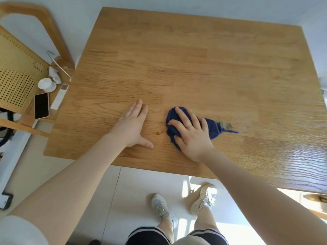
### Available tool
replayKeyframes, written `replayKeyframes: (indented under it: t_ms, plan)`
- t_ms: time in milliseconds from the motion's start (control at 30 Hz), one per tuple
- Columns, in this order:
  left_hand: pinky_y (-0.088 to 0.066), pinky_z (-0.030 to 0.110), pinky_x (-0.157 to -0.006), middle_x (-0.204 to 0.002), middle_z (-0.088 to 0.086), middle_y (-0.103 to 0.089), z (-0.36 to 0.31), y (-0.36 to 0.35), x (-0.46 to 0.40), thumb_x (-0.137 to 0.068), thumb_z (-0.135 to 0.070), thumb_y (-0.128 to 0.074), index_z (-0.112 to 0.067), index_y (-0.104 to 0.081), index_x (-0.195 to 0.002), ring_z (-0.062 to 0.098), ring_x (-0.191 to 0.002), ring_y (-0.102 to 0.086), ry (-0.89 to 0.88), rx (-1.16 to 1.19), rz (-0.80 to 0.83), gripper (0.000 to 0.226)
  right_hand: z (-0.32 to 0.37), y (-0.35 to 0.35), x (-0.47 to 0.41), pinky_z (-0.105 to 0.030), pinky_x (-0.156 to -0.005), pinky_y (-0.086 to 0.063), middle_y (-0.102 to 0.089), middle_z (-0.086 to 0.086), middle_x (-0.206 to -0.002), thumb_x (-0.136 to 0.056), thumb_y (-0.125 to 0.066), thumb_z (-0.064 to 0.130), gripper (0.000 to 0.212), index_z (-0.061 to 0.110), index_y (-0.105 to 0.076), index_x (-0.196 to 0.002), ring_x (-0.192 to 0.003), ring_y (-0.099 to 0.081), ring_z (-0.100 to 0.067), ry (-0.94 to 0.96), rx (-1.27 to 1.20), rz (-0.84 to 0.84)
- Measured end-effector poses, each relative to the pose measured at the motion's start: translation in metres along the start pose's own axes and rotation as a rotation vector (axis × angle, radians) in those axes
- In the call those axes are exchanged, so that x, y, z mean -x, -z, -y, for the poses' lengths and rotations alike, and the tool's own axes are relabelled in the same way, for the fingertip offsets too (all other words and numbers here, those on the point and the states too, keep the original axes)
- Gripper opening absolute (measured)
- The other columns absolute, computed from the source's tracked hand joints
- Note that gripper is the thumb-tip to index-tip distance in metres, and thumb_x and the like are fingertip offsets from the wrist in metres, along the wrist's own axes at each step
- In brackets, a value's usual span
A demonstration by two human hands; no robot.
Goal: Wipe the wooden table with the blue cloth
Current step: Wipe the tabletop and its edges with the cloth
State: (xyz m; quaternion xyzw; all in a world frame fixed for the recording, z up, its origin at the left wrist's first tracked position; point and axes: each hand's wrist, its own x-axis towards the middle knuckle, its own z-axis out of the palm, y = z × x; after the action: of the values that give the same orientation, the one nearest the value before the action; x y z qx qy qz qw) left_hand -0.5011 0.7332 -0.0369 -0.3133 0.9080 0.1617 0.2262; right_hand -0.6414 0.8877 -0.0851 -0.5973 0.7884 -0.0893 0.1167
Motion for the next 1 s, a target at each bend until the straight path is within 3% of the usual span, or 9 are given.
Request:
replayKeyframes:
  t_ms: [100, 233, 400, 533, 600, 767, 1000]
  plan:
    - [-0.003, 0.038, -0.115, -0.153, 0.004, 0.027, 0.002, -0.001, -0.004, -0.058, -0.064, -0.072, -0.018, 0.015, -0.147, 0.02, -0.143, 0.015, -0.011, 0.005, -0.004, 0.133, -0.014, 0.011, -0.032, -0.05, -0.106, -0.017, -0.016, 0.002, -0.156, -0.087, -0.023, 0.043, 0.049, 0.031, -0.041, -0.131, -0.142, -0.013, -0.028, -0.098, 0.041, -0.04]
    - [-0.003, 0.037, -0.115, -0.153, 0.004, 0.025, 0.002, -0.004, -0.004, -0.057, -0.064, -0.073, -0.017, 0.013, -0.148, 0.019, -0.143, 0.014, -0.017, 0.023, -0.03, 0.134, -0.008, 0.011, -0.069, -0.05, -0.112, -0.004, 0.0, 0.004, -0.157, -0.094, -0.031, 0.035, 0.043, 0.032, -0.029, -0.137, -0.143, 0.003, -0.026, -0.366, 0.001, -0.035]
    - [-0.001, 0.033, -0.115, -0.155, 0.002, 0.023, 0.009, -0.008, -0.003, -0.058, -0.061, -0.075, -0.017, 0.009, -0.149, 0.018, -0.144, 0.014, -0.06, 0.08, -0.075, 0.131, 0.039, -0.016, -0.025, -0.055, -0.104, -0.024, -0.024, -0.005, -0.153, -0.086, -0.033, 0.039, 0.045, 0.024, -0.043, -0.127, -0.139, -0.022, -0.034, -0.093, 0.113, -0.059]
    - [-0.002, 0.033, -0.116, -0.155, 0.002, 0.022, 0.013, -0.007, -0.004, -0.06, -0.06, -0.074, -0.017, 0.009, -0.148, 0.017, -0.144, 0.014, -0.092, 0.068, -0.073, 0.128, 0.055, -0.018, -0.015, -0.055, -0.101, -0.031, -0.03, -0.006, -0.151, -0.087, -0.033, 0.039, 0.04, 0.026, -0.042, -0.124, -0.135, -0.031, -0.036, 0.024, 0.102, -0.003]
    - [-0.003, 0.034, -0.116, -0.155, 0.001, 0.023, 0.016, -0.007, -0.006, -0.058, -0.064, -0.073, -0.017, 0.01, -0.148, 0.017, -0.144, 0.014, -0.104, 0.068, -0.065, 0.131, 0.042, -0.011, -0.034, -0.054, -0.103, -0.03, -0.027, -0.004, -0.152, -0.089, -0.033, 0.039, 0.04, 0.026, -0.041, -0.126, -0.136, -0.029, -0.034, 0.044, 0.12, -0.008]
    - [-0.006, 0.035, -0.117, -0.155, -0.001, 0.023, 0.017, -0.013, -0.006, -0.054, -0.066, -0.073, -0.017, 0.012, -0.148, 0.015, -0.144, 0.013, -0.08, 0.072, -0.074, 0.136, 0.028, 0.003, -0.088, -0.051, -0.111, -0.005, 0.003, 0.002, -0.157, -0.098, -0.028, 0.039, 0.043, 0.031, -0.025, -0.14, -0.143, 0.004, -0.028, -0.215, 0.076, 0.026]
    - [0.005, 0.035, -0.116, -0.155, 0.007, 0.02, 0.014, -0.015, -0.004, -0.054, -0.071, -0.068, -0.012, 0.025, -0.143, 0.02, -0.144, 0.014, -0.019, -0.053, -0.141, 0.141, 0.047, -0.017, -0.03, -0.056, -0.105, -0.025, -0.024, -0.007, -0.153, -0.089, -0.031, 0.041, 0.044, 0.025, -0.04, -0.129, -0.138, -0.024, -0.037, 0.075, 0.113, -0.01]
